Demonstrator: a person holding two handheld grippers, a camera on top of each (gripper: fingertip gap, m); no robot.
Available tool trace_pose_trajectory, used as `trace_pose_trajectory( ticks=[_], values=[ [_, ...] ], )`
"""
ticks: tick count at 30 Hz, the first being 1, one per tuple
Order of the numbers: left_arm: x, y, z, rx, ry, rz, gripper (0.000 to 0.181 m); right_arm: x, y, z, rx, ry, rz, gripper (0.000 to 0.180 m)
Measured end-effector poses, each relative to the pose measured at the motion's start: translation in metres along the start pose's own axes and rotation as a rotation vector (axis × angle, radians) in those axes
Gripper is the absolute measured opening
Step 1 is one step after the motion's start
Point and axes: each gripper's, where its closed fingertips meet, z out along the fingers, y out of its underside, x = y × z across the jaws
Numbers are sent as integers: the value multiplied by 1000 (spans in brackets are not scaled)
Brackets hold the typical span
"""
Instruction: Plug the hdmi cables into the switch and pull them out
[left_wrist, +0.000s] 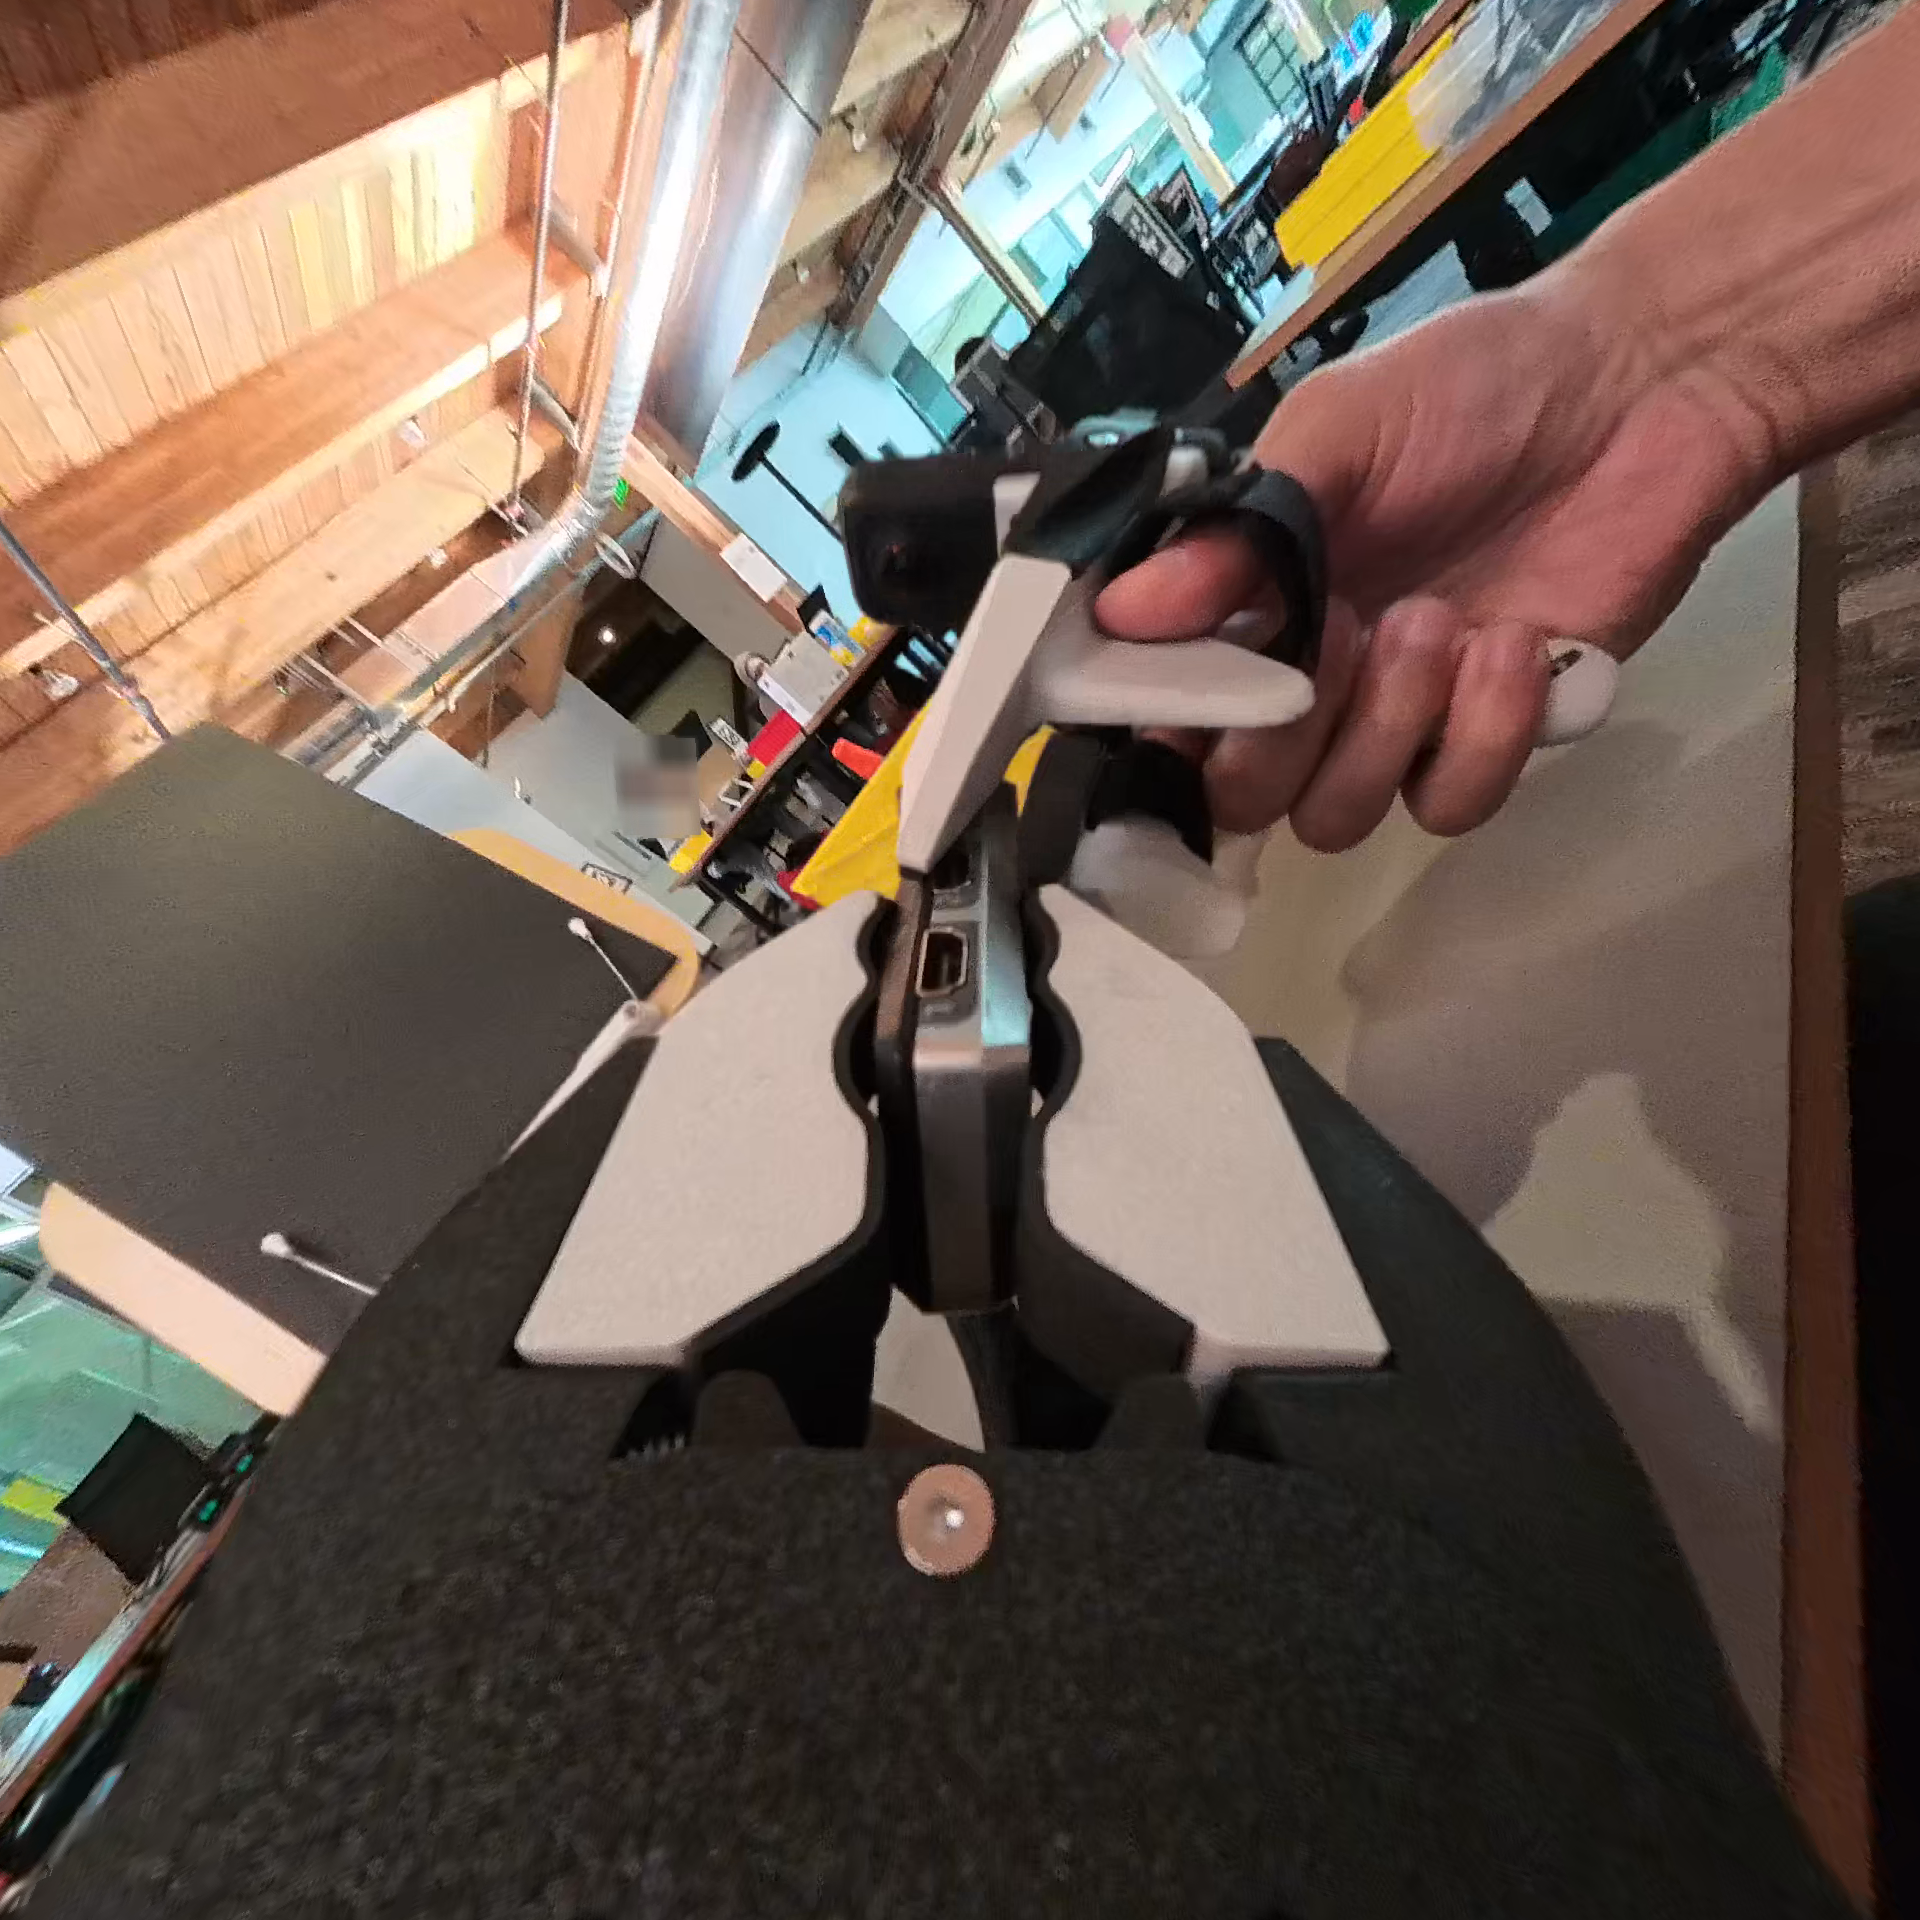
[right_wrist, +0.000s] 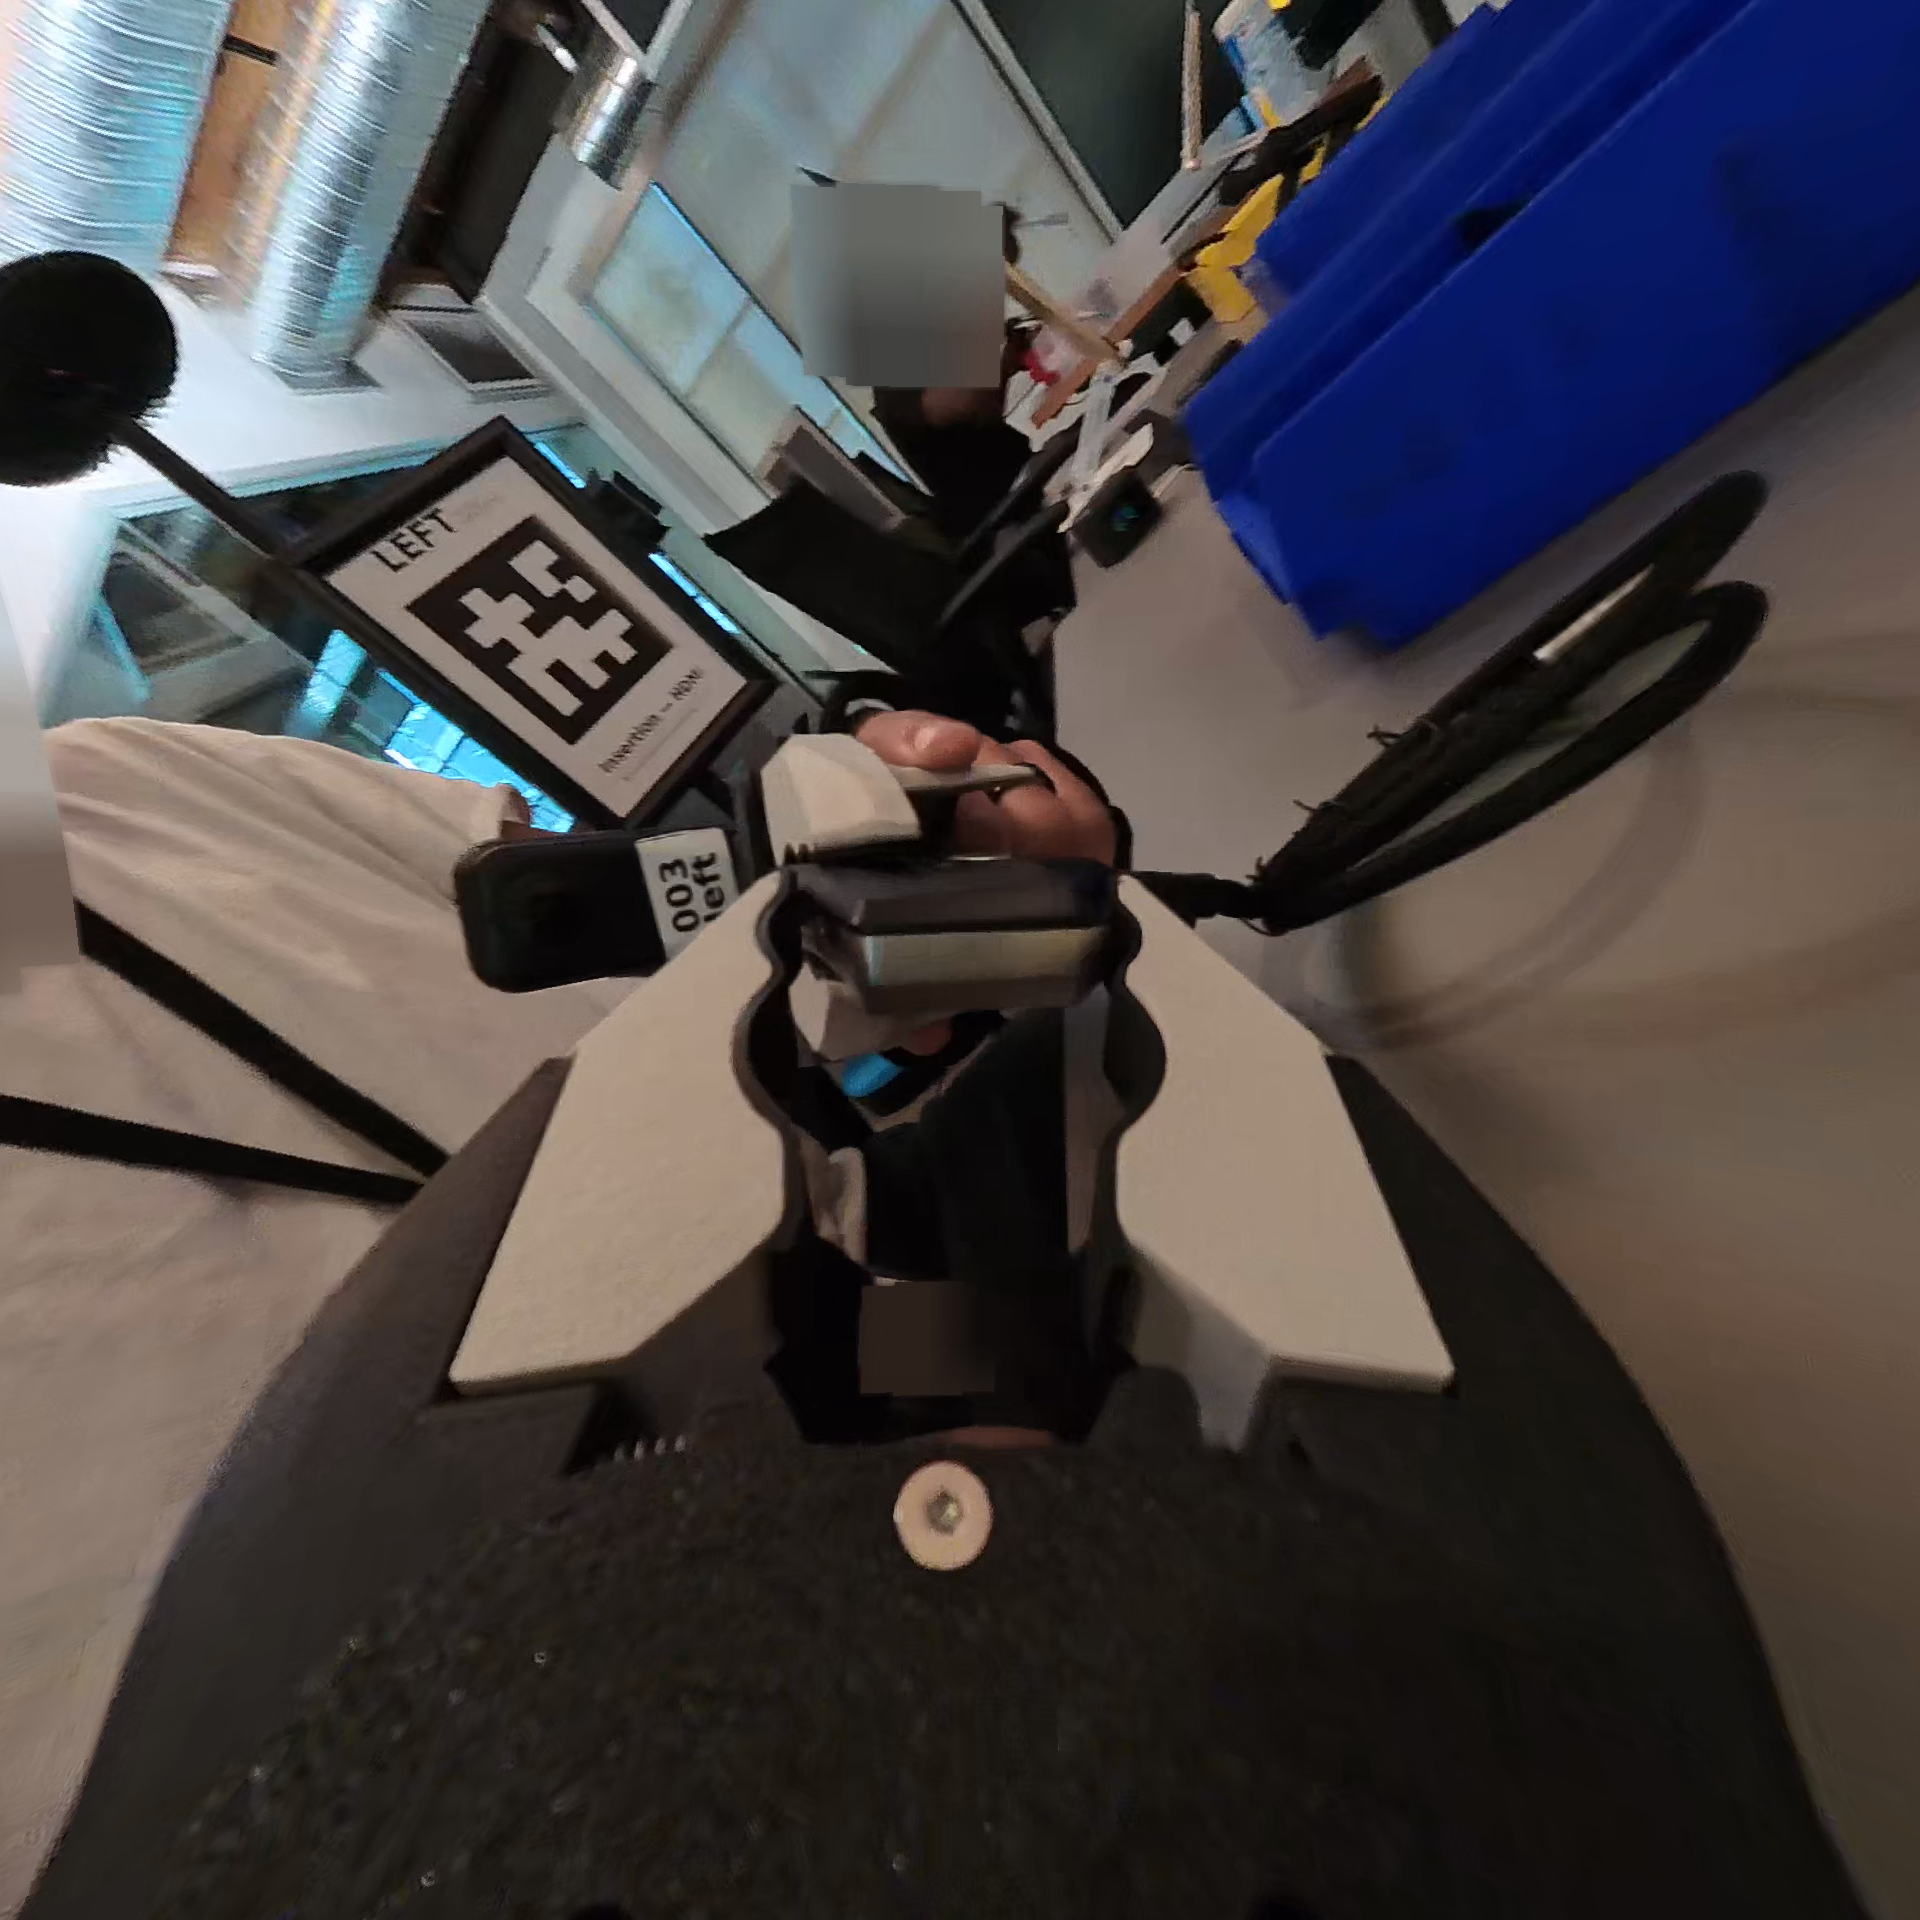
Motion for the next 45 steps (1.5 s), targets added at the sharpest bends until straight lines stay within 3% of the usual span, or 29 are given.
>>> trace_pose_trajectory(
  ticks=[4, 8, 16, 23, 25, 30, 35, 39, 45],
  values=[
    [-4, 7, -3, -68, -29, -17, 36, 3, -13, -9, -1, 48, 0, 56],
    [-12, 27, -21, -202, -17, -178, 50, -18, -78, -39, 36, 127, -130, 55],
    [-9, 73, -68, -377, -14, -274, 31, -91, -258, -110, 157, 287, -298, 52],
    [-16, 81, -71, -391, -15, -348, 28, -64, -341, -188, 277, 469, -294, 52],
    [-15, 80, -70, -390, -14, -343, 28, -33, -344, -208, 301, 474, -202, 52],
    [-11, 78, -69, -390, -3, -330, 27, 50, -316, -254, 250, 668, -31, 51],
    [-8, 78, -67, -389, 12, -332, 27, 128, -258, -273, 35, 915, 114, 51],
    [-6, 78, -66, -393, 17, -327, 26, 199, -192, -269, -291, 1044, 229, 52],
    [-9, 83, -67, -409, 5, -320, 26, 268, -167, -251, -580, 1249, 223, 52]
  ],
)
